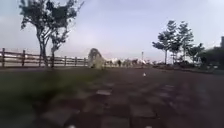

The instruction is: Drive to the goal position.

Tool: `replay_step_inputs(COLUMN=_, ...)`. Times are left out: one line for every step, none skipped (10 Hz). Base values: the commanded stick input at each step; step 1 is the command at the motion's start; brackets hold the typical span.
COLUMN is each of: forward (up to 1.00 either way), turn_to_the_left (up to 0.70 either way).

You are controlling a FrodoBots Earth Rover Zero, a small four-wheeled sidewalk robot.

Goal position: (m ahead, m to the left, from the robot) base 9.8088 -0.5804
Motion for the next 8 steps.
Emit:
replay_step_inputs(forward=1.00, turn_to_the_left=0.04)
replay_step_inputs(forward=1.00, turn_to_the_left=0.04)
replay_step_inputs(forward=1.00, turn_to_the_left=0.04)
replay_step_inputs(forward=1.00, turn_to_the_left=0.04)
replay_step_inputs(forward=1.00, turn_to_the_left=0.04)
replay_step_inputs(forward=1.00, turn_to_the_left=0.04)
replay_step_inputs(forward=1.00, turn_to_the_left=0.04)
replay_step_inputs(forward=1.00, turn_to_the_left=0.04)
